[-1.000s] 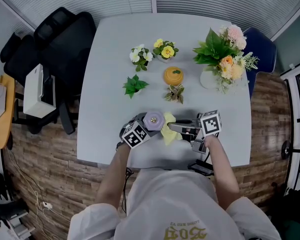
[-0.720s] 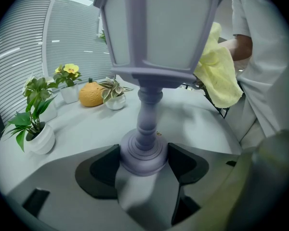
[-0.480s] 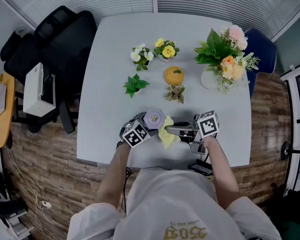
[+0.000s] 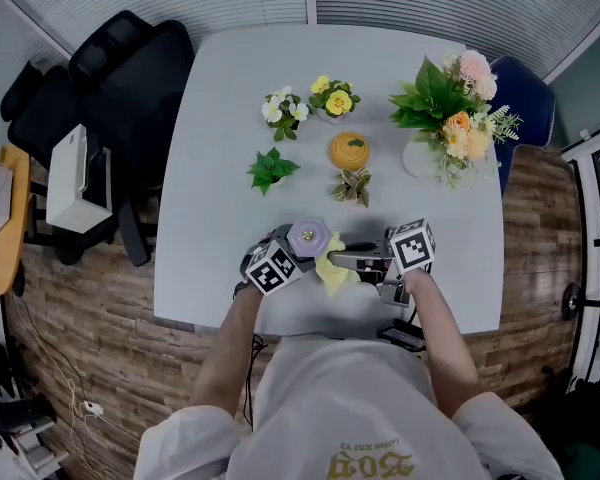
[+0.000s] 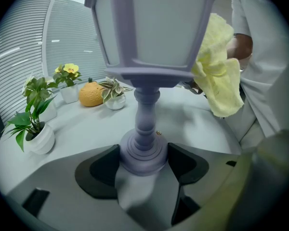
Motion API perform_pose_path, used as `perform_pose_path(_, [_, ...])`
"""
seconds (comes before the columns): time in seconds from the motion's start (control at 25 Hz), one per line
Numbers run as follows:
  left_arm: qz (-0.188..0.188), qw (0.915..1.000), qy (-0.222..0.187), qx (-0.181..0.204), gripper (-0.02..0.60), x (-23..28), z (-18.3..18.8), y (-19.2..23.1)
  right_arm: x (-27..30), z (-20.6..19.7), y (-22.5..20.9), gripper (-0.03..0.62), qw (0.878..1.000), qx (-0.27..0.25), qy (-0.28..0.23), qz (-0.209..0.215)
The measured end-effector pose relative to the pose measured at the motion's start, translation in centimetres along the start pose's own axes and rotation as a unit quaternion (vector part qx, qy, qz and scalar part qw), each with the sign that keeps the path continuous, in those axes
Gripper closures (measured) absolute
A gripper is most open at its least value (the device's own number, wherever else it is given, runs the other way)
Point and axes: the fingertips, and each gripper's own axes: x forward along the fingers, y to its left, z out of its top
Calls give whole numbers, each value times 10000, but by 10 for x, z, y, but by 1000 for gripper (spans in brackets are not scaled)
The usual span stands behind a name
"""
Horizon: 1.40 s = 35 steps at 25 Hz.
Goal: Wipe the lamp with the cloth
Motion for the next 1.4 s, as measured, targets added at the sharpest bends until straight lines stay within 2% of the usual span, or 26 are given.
perform_pose_path(1.4, [13,10000,0,4,273,1,0,0,7,-19,-22,542,9975,-9,541,-456])
